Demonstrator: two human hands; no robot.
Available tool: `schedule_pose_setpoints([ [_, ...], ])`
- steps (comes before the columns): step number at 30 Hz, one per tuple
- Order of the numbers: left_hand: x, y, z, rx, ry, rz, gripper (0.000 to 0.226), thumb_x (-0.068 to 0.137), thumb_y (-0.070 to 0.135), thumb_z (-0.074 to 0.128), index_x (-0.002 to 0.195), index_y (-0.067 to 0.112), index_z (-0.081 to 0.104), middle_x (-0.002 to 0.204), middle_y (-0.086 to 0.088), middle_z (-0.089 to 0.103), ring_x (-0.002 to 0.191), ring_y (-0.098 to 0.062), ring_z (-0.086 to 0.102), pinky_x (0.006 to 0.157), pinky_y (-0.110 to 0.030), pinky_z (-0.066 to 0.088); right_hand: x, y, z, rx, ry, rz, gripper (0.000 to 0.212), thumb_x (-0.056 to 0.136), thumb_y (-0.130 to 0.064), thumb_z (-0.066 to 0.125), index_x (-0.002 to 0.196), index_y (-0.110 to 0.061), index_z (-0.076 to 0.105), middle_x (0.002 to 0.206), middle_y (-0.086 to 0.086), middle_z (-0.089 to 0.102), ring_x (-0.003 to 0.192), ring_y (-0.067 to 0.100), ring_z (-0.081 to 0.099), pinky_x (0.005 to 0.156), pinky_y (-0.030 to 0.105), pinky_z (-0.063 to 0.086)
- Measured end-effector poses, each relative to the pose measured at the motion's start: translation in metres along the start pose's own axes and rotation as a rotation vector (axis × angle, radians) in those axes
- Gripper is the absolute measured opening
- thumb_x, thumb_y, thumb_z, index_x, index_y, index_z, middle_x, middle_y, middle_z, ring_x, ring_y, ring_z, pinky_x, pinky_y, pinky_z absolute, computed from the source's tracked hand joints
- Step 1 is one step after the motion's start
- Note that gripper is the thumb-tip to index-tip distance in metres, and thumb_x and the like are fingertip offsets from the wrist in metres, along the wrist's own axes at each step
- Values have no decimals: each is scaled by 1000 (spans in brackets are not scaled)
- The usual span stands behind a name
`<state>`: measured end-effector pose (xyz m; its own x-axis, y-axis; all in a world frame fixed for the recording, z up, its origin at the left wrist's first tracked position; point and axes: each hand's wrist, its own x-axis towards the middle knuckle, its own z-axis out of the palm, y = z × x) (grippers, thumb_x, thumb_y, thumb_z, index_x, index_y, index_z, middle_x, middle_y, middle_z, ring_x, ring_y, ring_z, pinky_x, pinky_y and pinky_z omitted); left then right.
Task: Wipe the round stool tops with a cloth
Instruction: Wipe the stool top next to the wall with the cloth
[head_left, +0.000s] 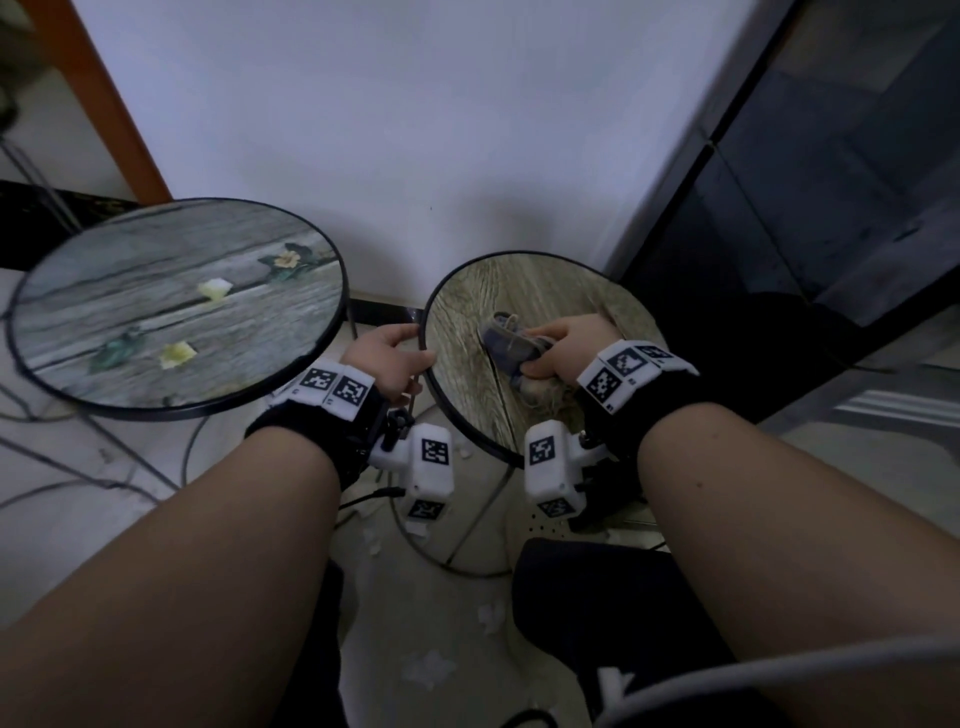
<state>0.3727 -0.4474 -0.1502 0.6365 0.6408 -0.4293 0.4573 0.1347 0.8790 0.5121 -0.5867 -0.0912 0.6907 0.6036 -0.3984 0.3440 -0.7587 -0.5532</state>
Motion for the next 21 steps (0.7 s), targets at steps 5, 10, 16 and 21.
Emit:
schedule_pose_setpoints([
  [5, -12, -4, 5, -24, 14, 3, 39, 92, 19, 59, 131, 23, 52, 75, 0, 60, 47, -10, 49, 51, -24, 39, -10, 3, 2, -34, -5, -2, 41, 78, -7, 73, 118, -16, 67, 114, 0, 67, 98, 13, 59, 79, 21, 44],
  [10, -23, -8, 6, -39, 1, -3, 36, 92, 20, 59, 127, 26, 54, 77, -2, 62, 52, -13, 47, 53, -24, 38, -15, 6, 8, 55, 13, 38, 38, 78, -1, 71, 114, -13, 69, 106, 1, 68, 91, 14, 59, 84, 27, 49],
  [16, -33, -11, 7, -20, -10, -18, 46, 90, 19, 62, 134, 26, 49, 75, -1, 65, 51, -12, 48, 47, -20, 40, -25, 10, 12, 111, 9, 64, 37, 76, -1, 72, 110, -15, 70, 88, -1, 65, 84, 13, 57, 73, 24, 46],
  [21, -40, -13, 11, 22, 17, -3, 56, 88, 16, 65, 138, 26, 43, 85, -8, 68, 41, -7, 51, 40, -14, 40, -35, 11, 11, 63, -15, 57, 40, 78, -5, 72, 116, -16, 67, 100, 3, 66, 89, 11, 54, 74, 20, 39],
])
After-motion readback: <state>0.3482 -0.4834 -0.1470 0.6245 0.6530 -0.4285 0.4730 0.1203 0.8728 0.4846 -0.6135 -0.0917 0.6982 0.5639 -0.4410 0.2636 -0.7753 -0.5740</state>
